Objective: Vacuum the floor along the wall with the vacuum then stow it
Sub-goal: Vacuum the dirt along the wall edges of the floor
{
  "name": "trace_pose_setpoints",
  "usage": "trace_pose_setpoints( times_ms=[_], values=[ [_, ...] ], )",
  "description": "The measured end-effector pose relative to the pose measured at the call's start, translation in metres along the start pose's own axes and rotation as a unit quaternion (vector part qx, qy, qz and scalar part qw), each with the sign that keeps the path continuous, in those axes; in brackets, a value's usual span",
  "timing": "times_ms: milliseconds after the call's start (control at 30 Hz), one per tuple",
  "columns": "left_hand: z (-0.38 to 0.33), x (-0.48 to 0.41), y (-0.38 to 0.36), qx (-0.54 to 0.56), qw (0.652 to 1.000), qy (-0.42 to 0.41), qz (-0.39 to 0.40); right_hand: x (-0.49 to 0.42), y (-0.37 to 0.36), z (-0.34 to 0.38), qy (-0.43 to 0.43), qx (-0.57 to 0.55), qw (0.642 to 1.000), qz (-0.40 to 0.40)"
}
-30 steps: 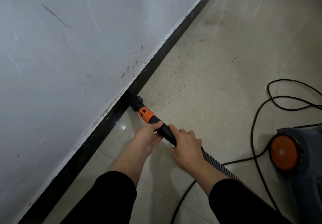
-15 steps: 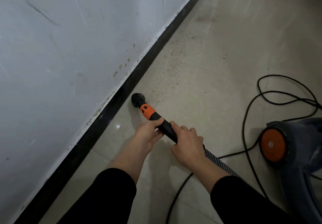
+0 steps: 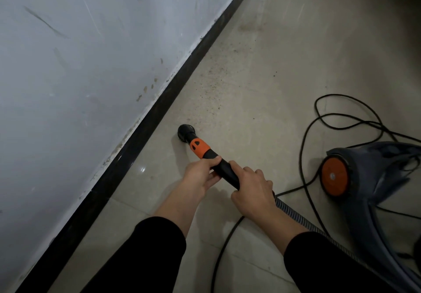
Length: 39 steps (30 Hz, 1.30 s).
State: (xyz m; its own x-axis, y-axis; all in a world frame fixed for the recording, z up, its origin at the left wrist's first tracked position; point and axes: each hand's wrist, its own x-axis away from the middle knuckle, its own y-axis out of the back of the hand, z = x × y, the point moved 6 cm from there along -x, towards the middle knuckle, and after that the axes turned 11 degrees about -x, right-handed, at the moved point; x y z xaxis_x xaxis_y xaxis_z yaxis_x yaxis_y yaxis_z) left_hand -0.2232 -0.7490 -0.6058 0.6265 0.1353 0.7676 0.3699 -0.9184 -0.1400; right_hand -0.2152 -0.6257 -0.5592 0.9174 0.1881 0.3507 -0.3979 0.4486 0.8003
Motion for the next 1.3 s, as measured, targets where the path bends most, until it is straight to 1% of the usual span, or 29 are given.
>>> trace_pose_setpoints(
  times_ms=[333,533,933,1067,1200,1300],
  values=[
    [0.006,0.003,-0.013,-0.012,0.999,0.001,0.043,0.013,0.007,-0.009,-0.021,0.0,1.0,-0.019],
    [0.012,0.003,-0.025,-0.035,0.998,0.012,0.052,0.021,0.013,-0.017,-0.045,0.001,0.999,-0.026],
    [0.03,0.005,-0.074,-0.065,0.992,0.026,0.108,0.04,0.032,-0.056,-0.083,0.001,0.994,-0.065],
    [0.034,0.005,-0.087,-0.069,0.99,0.027,0.121,0.043,0.038,-0.064,-0.082,-0.004,0.994,-0.077],
    [0.032,0.003,-0.091,-0.065,0.99,0.024,0.12,0.036,0.044,-0.066,-0.084,0.007,0.995,-0.06],
    [0.026,-0.003,-0.091,-0.061,0.992,0.017,0.111,0.022,0.049,-0.065,-0.073,-0.005,0.997,-0.025]
  ],
)
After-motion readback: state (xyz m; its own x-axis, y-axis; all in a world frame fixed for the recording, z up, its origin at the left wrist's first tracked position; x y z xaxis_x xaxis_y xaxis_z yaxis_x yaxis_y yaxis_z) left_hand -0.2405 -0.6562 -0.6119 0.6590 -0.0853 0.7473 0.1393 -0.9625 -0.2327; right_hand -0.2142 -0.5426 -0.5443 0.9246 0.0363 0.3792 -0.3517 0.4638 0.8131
